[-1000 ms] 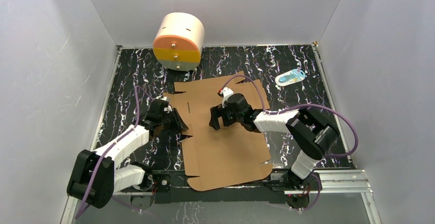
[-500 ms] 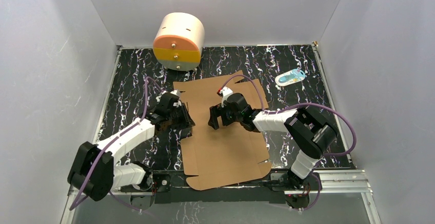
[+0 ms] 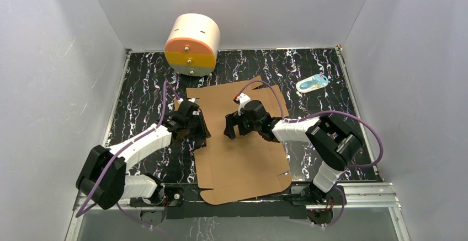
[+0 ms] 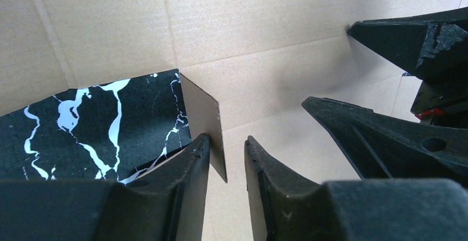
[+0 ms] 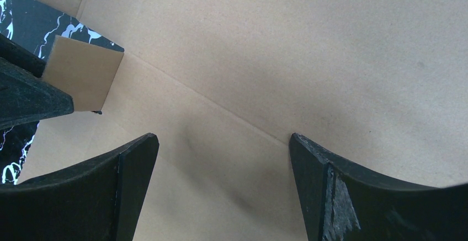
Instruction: Fold the paper box
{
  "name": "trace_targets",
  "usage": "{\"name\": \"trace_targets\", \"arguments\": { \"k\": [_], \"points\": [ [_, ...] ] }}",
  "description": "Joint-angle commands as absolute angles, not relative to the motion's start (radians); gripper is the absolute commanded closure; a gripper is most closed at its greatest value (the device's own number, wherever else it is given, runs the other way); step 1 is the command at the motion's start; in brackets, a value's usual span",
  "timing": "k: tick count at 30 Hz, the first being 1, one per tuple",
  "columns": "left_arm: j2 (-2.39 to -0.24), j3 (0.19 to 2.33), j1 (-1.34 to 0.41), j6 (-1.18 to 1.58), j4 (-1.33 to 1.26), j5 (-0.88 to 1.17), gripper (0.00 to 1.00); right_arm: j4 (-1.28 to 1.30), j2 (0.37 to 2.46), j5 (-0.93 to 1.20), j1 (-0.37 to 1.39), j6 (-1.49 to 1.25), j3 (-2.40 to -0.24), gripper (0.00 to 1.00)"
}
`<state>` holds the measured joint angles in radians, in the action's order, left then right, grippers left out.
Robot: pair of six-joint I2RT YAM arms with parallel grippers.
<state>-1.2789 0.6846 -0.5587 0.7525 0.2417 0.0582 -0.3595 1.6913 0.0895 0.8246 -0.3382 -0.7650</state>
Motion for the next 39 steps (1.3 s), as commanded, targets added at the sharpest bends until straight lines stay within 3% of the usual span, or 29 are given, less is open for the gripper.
{"name": "trace_targets", "arguments": {
  "k": [1,12,18,26,39],
  "points": [
    [-1.224,0.729,-0.565,0.742,0.295,0.015,0.69,-0.316,1.725,0.134,0.828,-0.35,-0.776,0.01],
    [-1.181,0.841,-0.565,0.702,0.301,-0.014,0.42,-0.11,1.579,0.075,0.816,-0.287,-0.867,0.01],
    [-1.245,0.888,-0.565,0.688,0.229,0.098,0.32,-0.002,1.457,0.073,0.691,-0.274,-0.838,0.01],
    [-1.411,0.903,-0.565,0.684,0.154,0.19,0.29,0.081,1.32,0.174,0.469,-0.277,-0.735,0.01],
    [-1.641,0.968,-0.565,0.62,0.156,0.18,0.28,0.064,1.314,0.41,0.206,-0.346,-0.638,0.04]
  ]
}}
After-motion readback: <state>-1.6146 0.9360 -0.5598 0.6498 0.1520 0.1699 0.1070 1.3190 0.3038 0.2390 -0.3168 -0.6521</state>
